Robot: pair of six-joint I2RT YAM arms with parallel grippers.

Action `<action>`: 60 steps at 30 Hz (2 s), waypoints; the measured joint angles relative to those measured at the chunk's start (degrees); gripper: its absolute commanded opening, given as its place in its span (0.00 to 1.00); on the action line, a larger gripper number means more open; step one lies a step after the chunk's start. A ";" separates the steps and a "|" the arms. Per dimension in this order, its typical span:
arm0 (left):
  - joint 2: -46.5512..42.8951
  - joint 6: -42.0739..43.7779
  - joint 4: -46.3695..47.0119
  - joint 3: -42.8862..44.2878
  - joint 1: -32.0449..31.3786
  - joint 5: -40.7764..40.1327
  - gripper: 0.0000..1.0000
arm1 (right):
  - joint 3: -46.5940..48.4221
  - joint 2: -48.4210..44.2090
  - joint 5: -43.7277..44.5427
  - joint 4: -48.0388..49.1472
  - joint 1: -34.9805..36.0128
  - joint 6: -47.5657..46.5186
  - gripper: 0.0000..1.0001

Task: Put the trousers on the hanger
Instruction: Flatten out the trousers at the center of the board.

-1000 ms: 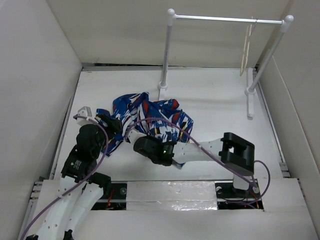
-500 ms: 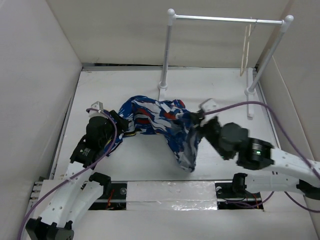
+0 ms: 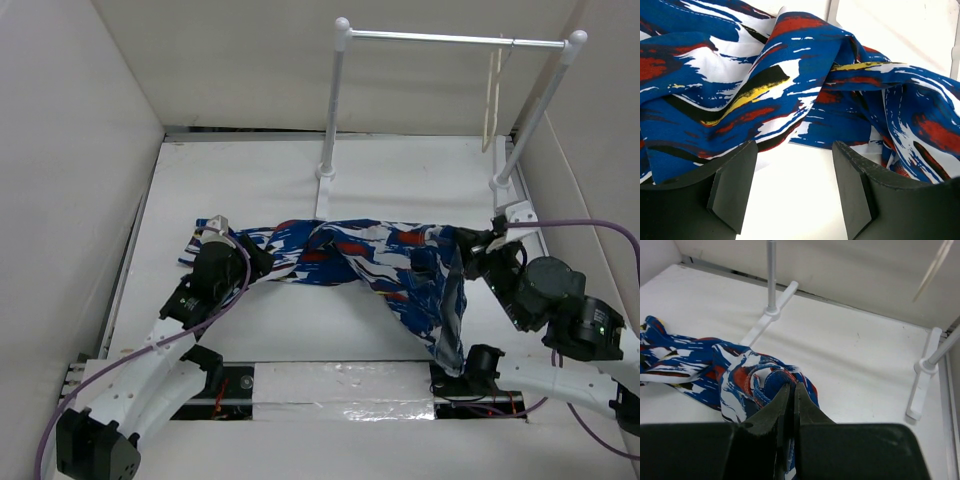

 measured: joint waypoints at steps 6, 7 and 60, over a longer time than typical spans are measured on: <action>-1.40 -1.33 -0.33 -0.57 0.00 -1.90 0.61 | 0.57 -1.62 4.20 -5.75 -0.44 3.41 0.00; -2.78 -2.05 -0.57 -1.14 0.00 -2.78 0.63 | 0.83 -2.69 5.18 -6.88 -0.46 3.91 0.00; -0.50 -5.68 -17.16 35.56 -0.09 -34.62 0.00 | 5.22 -10.03 15.10 -20.85 -0.50 17.29 0.02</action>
